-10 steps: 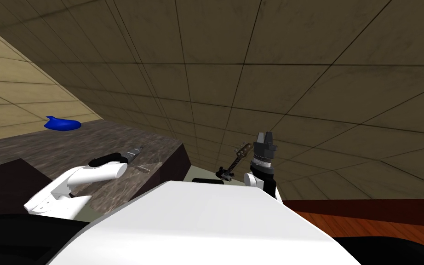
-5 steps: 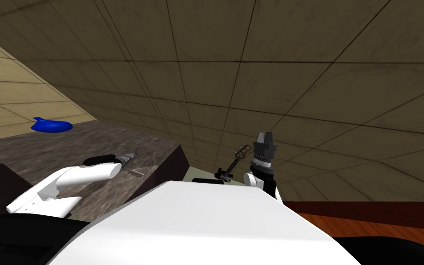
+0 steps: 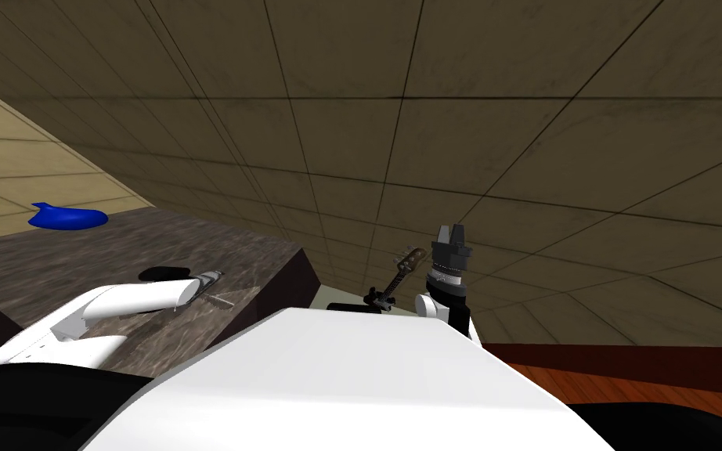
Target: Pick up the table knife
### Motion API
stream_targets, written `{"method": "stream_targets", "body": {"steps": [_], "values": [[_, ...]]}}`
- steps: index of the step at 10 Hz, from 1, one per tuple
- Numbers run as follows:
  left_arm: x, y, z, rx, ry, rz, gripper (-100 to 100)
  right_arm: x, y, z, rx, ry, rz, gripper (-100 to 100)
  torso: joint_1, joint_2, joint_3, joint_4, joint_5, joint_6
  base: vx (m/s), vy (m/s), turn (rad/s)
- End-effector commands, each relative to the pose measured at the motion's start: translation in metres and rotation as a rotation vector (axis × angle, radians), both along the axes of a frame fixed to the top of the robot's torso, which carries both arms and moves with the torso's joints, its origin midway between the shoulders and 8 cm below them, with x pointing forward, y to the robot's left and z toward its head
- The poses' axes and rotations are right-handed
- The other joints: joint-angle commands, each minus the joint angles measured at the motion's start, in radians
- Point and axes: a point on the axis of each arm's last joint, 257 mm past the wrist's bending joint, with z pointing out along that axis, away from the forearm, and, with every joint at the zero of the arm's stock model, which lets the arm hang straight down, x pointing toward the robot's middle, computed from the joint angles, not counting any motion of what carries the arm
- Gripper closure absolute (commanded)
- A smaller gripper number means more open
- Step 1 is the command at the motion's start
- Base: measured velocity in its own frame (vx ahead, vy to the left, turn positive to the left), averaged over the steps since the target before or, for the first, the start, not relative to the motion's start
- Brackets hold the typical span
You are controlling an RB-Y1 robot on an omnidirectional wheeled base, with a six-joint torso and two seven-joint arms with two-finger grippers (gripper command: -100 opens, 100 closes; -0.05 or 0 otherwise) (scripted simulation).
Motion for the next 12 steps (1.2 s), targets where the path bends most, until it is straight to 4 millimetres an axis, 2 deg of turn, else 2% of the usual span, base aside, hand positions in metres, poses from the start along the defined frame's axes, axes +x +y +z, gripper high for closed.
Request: {"method": "stream_targets", "body": {"steps": [1,6,11,12], "values": [[-0.016,0.006,-0.009,-0.013,0.054,0.021,-100,0.0,0.0,0.0,0.0,0.0,0.0,0,0.0,0.0,0.0,0.0,0.0,0.0,0.0,0.0,0.0],[-0.061,0.016,-0.026,-0.057,0.204,0.079,-100,0.0,0.0,0.0,0.0,0.0,0.0,0,0.001,0.0,0.0,0.0,0.0,0.0,0.006,0.008,-0.023],[-0.07,0.017,-0.03,-0.066,0.23,0.089,-100,0.0,0.0,0.0,0.0,0.0,0.0,0,0.001,0.0,0.0,0.0,0.0,0.0,0.005,0.005,-0.02],[-0.071,0.017,-0.03,-0.067,0.231,0.089,0,0.0,0.0,0.0,0.0,0.0,0.0,0,0.0,0.001,0.0,0.0,0.0,0.0,0.0,0.0,0.0]]}}
